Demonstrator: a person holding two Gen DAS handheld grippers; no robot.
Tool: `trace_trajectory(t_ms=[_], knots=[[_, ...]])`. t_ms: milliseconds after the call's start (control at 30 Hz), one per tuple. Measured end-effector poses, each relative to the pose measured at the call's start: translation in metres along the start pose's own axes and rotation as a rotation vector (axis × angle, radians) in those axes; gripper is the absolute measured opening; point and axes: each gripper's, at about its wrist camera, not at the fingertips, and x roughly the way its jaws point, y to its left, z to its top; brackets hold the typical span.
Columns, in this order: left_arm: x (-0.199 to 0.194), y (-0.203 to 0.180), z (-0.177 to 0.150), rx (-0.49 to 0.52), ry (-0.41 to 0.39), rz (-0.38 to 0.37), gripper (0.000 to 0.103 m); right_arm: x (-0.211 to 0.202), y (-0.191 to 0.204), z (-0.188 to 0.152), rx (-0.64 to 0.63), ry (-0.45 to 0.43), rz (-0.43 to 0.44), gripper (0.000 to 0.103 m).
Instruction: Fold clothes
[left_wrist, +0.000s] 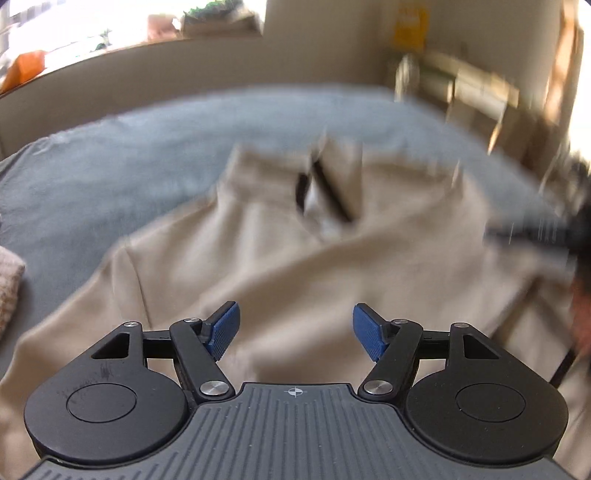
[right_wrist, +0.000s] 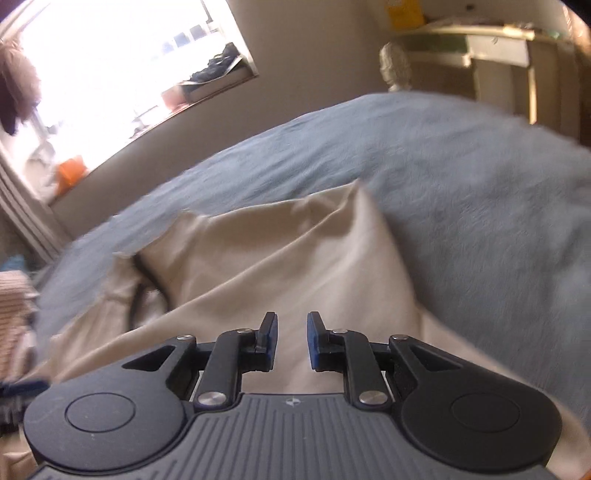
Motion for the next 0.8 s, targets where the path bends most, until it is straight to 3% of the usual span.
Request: trace_trajectory(t_ms=[67,200,300,567,700,733,800], knots=[[0.01,-0.003,-0.013,0.08,0.047,0.047,0.071,0.008,-0.006,-0.002,0.03,0.007,-0.014,0.017],[-0.004,0.001,-0.009,0.14,0.096,0.041,0.074,0.025,-0.019,-0.005,0.091,0.022,-0.041,0.017],[-0.026,0.004,-0.009,0.145,0.115,0.018,0.074,0.012,-0.015,0.0,0.118,0.051,-0.031,0.018],[-0.05,-0.004,-0.045,0.054,0.076,-0.082,0.076,0.002,0.016,-0.027,-0.128,0.159,-0.05,0.018],[-0.034,-0.011,-0.048,0.052,0.036,-0.045,0.076,-0.003,0.032,-0.04,-0.253,0.213,-0.06,0.018],[-0.031,-0.011,-0.047,0.044,0.041,-0.031,0.076,-0.004,0.033,-0.044,-0.261,0.183,-0.064,0.018],[-0.038,-0.007,-0.045,0.009,0.025,-0.052,0.076,-0.012,0.048,-0.04,-0.269,0.204,-0.109,0.019]])
